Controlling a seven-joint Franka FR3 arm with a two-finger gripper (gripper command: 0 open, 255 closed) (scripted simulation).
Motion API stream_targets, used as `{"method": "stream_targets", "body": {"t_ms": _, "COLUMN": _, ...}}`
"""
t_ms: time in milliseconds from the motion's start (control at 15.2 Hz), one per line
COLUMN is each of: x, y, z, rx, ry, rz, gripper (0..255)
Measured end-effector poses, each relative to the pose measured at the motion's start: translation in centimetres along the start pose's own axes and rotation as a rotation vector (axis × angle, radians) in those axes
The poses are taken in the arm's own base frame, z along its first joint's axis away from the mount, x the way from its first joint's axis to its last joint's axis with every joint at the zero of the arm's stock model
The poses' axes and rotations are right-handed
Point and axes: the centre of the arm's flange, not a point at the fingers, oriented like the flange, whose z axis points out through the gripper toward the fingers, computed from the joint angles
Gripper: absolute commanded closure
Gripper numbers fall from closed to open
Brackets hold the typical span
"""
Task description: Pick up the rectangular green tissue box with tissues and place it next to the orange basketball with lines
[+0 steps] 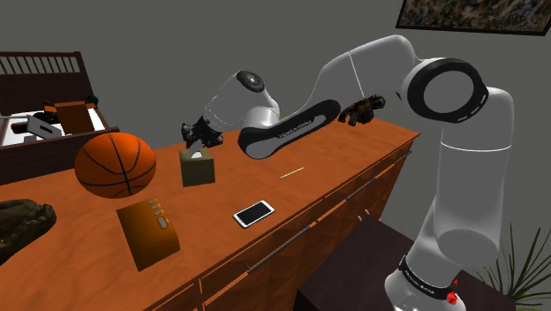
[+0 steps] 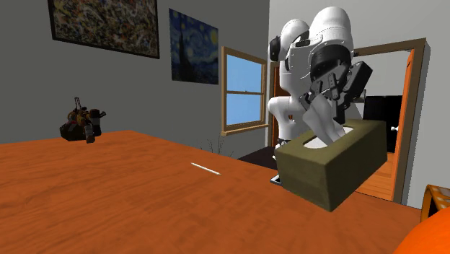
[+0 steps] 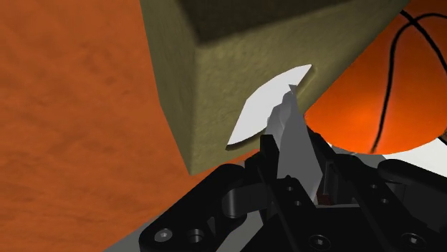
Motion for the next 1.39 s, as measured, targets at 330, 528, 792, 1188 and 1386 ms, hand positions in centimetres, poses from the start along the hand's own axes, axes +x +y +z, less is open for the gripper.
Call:
{"method": "stream_targets", "body": {"t_ms": 330, "x": -1.3, "y": 1.1, "z": 2.1, "rx": 0.000, "ry": 0.000, "rz": 0.000, "gripper": 255}}
{"method": "stream_targets", "body": {"t_ms": 528, "x": -2.1, "y": 1.9, "z": 3.1, "rx": 0.000, "ry": 0.000, "rz": 0.000, "gripper": 255}}
{"method": "stream_targets", "body": {"t_ms": 792, "x": -3.3, "y": 2.8, "z": 4.6, "rx": 0.000, "ry": 0.000, "rz": 0.000, "gripper": 255}}
{"method": "stream_targets", "body": {"t_ms": 1188, "x": -4.8, "y": 4.3, "z": 7.0, "rx": 0.000, "ry": 0.000, "rz": 0.000, "gripper": 255}}
{"method": "stream_targets", "body": {"t_ms": 1386, "x": -5.3, "y": 4.3, "z": 7.3, "rx": 0.012, "ry": 0.003, "rz": -0.002, "gripper": 255}}
